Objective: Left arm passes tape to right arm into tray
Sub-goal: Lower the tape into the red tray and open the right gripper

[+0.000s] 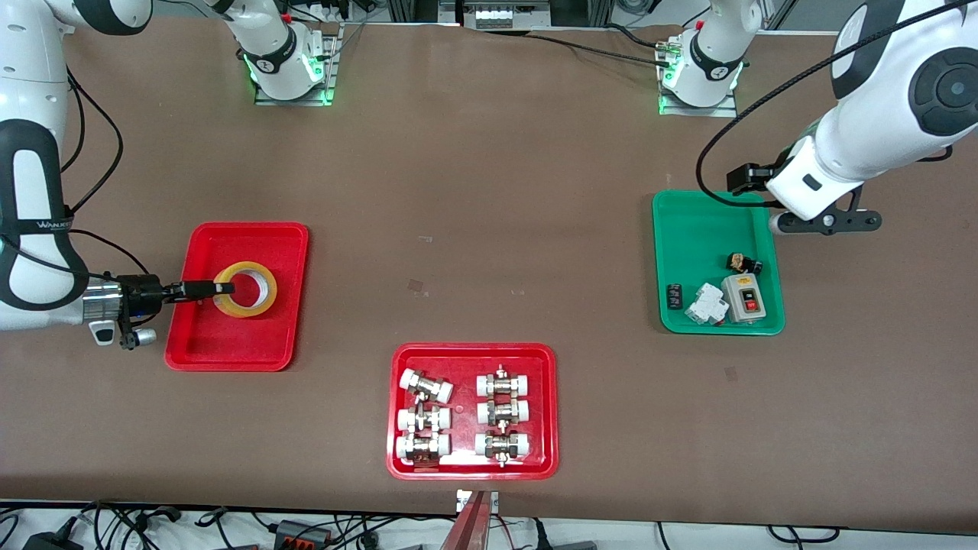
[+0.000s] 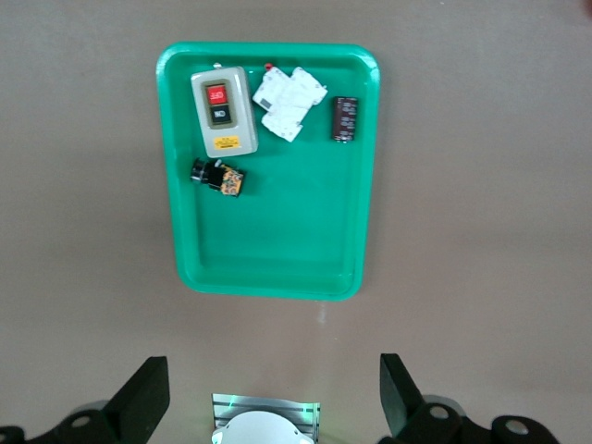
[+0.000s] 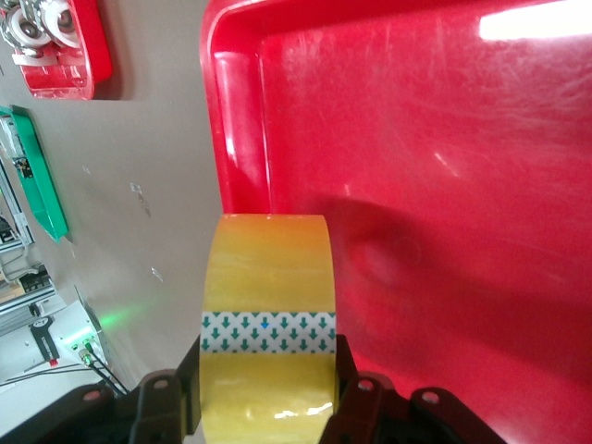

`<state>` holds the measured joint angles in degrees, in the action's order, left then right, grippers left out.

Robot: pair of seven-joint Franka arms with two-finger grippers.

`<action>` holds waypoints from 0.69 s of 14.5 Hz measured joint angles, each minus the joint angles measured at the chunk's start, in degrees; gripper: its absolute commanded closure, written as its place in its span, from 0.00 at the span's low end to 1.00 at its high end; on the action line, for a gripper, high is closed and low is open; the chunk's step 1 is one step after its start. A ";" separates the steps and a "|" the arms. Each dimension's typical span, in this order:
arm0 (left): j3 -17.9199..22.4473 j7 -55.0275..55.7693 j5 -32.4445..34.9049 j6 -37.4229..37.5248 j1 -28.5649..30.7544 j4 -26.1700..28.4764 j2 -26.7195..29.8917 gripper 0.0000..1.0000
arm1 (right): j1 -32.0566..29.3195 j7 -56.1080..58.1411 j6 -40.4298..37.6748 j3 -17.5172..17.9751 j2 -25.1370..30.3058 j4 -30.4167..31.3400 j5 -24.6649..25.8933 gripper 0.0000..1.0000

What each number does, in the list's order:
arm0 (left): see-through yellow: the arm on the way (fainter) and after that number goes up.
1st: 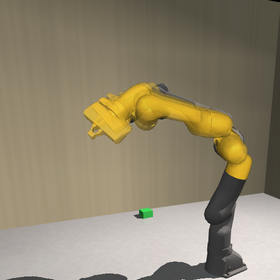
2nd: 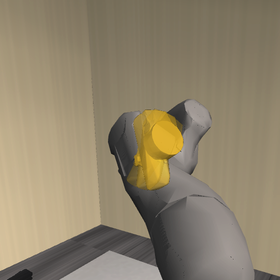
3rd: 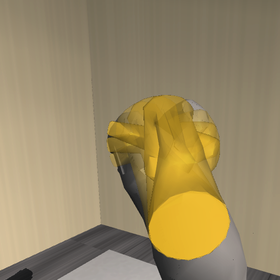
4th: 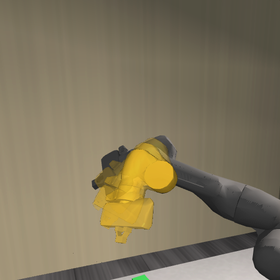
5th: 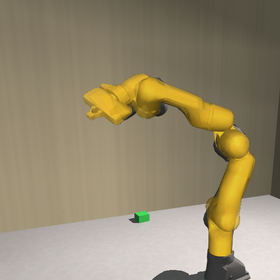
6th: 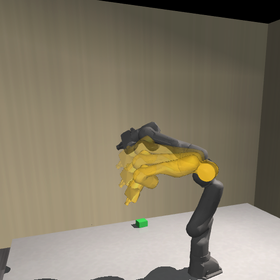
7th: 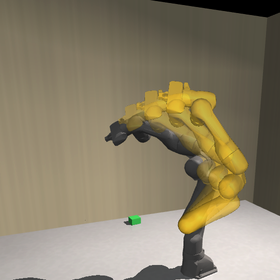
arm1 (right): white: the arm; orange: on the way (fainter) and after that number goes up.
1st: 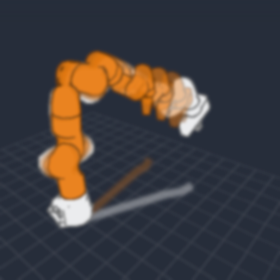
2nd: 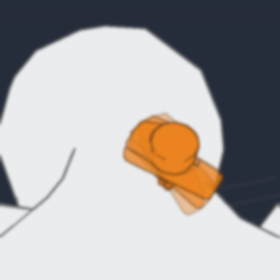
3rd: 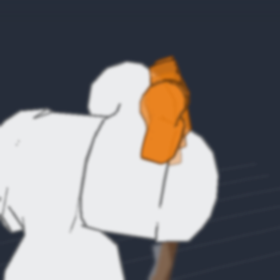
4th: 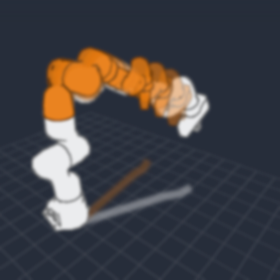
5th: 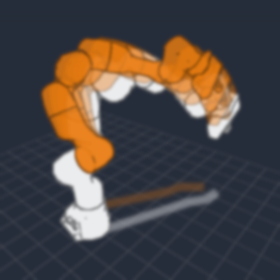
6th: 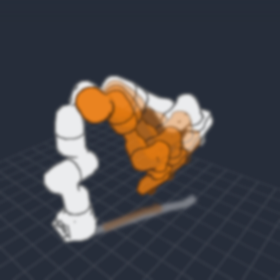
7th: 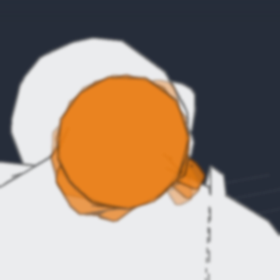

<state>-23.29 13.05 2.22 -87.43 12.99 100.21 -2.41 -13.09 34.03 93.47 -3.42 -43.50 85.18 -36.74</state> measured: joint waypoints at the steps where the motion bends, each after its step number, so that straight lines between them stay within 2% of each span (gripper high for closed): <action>1: 0.02 -0.07 0.00 -0.09 0.44 0.21 0.18 0.00 | -0.27 0.21 -0.09 0.00 -0.17 0.10 0.00 0.00; 4: 0.18 -0.07 0.21 -0.53 0.77 0.00 0.23 0.00 | -0.79 0.45 -0.72 0.11 -0.31 0.18 -0.07 0.00; 10: 0.43 0.47 0.62 -1.06 2.71 -4.62 0.24 0.00 | -0.36 0.69 -1.25 0.90 -0.32 1.27 0.05 0.00</action>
<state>-22.87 13.52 2.84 -88.48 15.70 95.59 -2.17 -13.45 34.72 92.22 -2.51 -43.82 86.45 -36.69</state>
